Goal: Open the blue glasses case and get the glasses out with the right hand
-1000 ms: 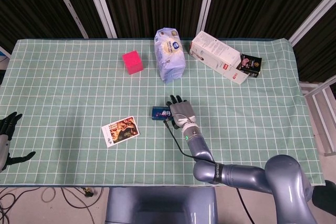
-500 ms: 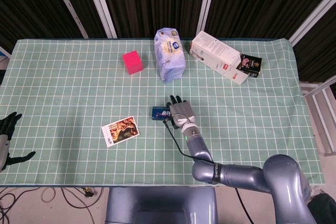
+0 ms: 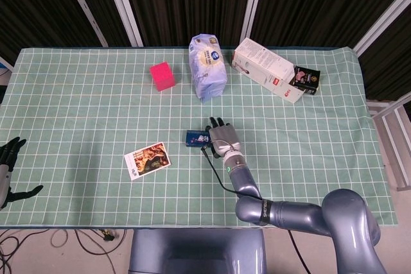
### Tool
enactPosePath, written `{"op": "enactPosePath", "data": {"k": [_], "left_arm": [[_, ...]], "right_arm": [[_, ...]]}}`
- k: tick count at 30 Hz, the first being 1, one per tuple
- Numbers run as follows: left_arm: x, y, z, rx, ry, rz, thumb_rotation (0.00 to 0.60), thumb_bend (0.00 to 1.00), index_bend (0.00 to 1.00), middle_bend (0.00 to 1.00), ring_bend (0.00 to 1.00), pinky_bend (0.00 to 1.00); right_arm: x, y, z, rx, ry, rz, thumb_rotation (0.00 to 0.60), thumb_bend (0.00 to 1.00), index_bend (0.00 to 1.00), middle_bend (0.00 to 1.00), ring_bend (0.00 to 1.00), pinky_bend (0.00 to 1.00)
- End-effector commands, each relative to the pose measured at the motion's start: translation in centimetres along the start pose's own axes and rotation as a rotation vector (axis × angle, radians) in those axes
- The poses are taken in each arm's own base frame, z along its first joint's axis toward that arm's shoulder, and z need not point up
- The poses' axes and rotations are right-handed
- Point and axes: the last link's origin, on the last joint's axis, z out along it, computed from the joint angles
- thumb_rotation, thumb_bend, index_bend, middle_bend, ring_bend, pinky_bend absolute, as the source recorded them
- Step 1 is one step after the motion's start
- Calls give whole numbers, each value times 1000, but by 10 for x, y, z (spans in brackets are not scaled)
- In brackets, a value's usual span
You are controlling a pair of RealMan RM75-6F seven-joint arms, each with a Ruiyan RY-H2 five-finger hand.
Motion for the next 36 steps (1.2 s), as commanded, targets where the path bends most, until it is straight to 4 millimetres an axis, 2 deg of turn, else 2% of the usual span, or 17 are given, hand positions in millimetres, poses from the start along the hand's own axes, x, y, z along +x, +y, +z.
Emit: {"op": "enactPosePath", "data": {"k": [1,6,10,16,24,32,36], "left_arm": [[0,0,0,0,1,-2,600,0,0,0,0,0],[0,0,0,2,0,-5,600,0,0,0,0,0],[0,0,0,2,-2,-6,600,0,0,0,0,0],[0,0,0,2,-1,-7,600,0,0,0,0,0],[1,-1,0,3,0,-8,600,0,0,0,0,0],[1,-1,0,4,4,-8,600,0,0,0,0,0],[1,0,-1,1,4,-9,600,0,0,0,0,0]], "right_arm": [[0,0,0,-2,-1,0,600,523,259,0,0,242],[-1,1,0,-3,-2,-1,600,593,268,0,0,242],[-1,1,0,-3,-1,1,600,694,274,0,0,242],[1,1,1,-3,6,11,600,713,274,0,0,242],[4,2,6,-15,30,16,600,700,274,0,0,242],[19,1,34,-58,120,8,600,550,225,0,0,242],[33,1,35,-61,226,50,600,526,196,0,0,241]]}}
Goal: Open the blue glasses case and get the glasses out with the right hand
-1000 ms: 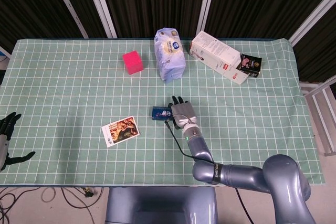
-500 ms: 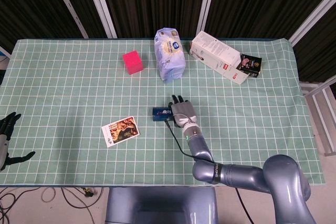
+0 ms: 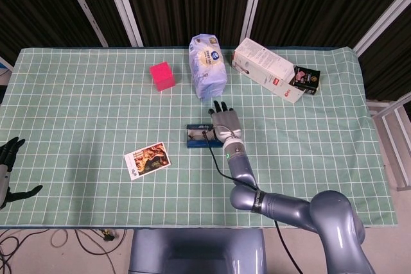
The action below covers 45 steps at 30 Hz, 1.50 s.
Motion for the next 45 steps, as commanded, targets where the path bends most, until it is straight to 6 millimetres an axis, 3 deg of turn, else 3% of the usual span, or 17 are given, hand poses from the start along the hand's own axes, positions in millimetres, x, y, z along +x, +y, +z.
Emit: {"op": "enactPosePath", "data": {"k": [1,5,9,12,16,20,27,45], "left_arm": [[0,0,0,-2,0,1,600,0,0,0,0,0],[0,1,0,-7,-1,0,600,0,0,0,0,0],[0,1,-1,-10,-1,2,600,0,0,0,0,0],[0,1,-1,-12,1,4,600,0,0,0,0,0],[0,1,-2,-15,3,5,600,0,0,0,0,0],[0,2,-3,-19,7,4,600,0,0,0,0,0],[1,0,-2,-14,11,1,600,0,0,0,0,0],[2,-3,2,4,5,-9,600,0,0,0,0,0]], "right_arm": [[13,-6,2,12,103,43,600,519,188,0,0,241],[25,2,-11,26,131,60,600,505,152,0,0,242],[37,9,-40,49,108,77,600,485,137,41,34,245],[40,12,-56,71,82,67,600,470,133,191,216,373],[40,12,-80,108,28,76,600,466,134,624,708,747],[29,13,-91,107,-42,87,600,495,157,870,951,956],[2,6,-94,74,-172,103,600,504,189,942,1000,1000],[-20,-34,-73,100,-189,133,600,504,190,941,1000,1000]]}}
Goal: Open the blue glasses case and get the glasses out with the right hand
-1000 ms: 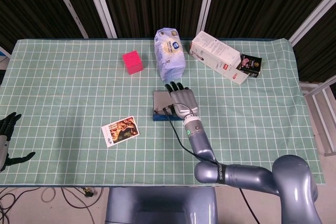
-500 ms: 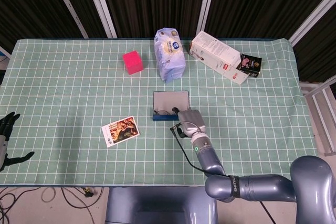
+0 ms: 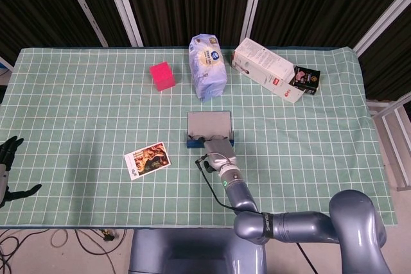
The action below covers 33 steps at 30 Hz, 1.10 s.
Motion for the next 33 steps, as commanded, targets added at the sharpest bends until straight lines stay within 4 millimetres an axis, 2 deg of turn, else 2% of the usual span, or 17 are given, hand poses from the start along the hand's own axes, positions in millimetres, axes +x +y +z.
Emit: {"op": "enactPosePath", "data": {"k": [1,11,21,27,33], "left_arm": [[0,0,0,2,-1,-3,600,0,0,0,0,0],[0,0,1,5,-8,-7,600,0,0,0,0,0],[-1,0,1,4,-8,-7,600,0,0,0,0,0],[0,0,1,4,-6,-9,600,0,0,0,0,0],[0,0,0,2,-6,-11,600,0,0,0,0,0]], "right_arm": [[-1,-7,6,11,15,4,600,504,190,941,1000,1000],[-5,-4,13,-15,16,2,600,504,187,938,1000,1000],[-11,-9,13,2,12,23,600,504,185,938,1000,1000],[-16,-14,4,32,-14,29,600,503,244,938,1000,1000],[-15,-10,-12,43,-49,-7,600,503,289,938,1000,1000]]}}
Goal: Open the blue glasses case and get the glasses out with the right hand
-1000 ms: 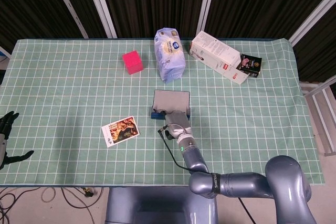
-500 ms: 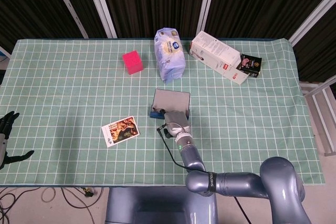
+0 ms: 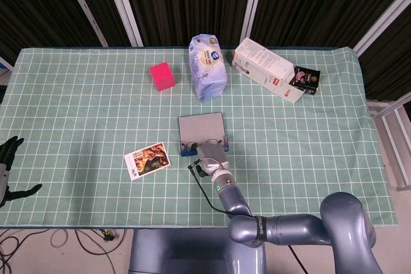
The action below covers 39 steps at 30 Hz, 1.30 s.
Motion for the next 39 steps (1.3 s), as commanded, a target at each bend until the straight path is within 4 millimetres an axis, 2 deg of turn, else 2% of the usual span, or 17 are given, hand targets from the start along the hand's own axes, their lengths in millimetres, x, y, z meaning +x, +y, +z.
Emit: {"op": "enactPosePath", "data": {"k": [1,9,20,32,39], "left_arm": [[0,0,0,-1,0,-2,600,0,0,0,0,0],[-1,1,-1,-4,-4,0,600,0,0,0,0,0],[-1,1,-2,-4,-2,-2,600,0,0,0,0,0],[1,1,-4,-3,2,-11,600,0,0,0,0,0],[1,0,-4,-3,2,-11,600,0,0,0,0,0]], "right_arm": [[2,6,-11,-2,-17,-26,600,503,291,938,1000,1000],[5,16,-40,11,-62,-40,600,503,294,938,1000,1000],[7,41,-63,-58,-130,-123,600,503,312,938,1000,1000],[12,82,-92,-164,-144,-226,600,503,334,934,1000,1000],[13,109,-97,-258,-179,-269,600,503,334,932,1000,1000]]}}
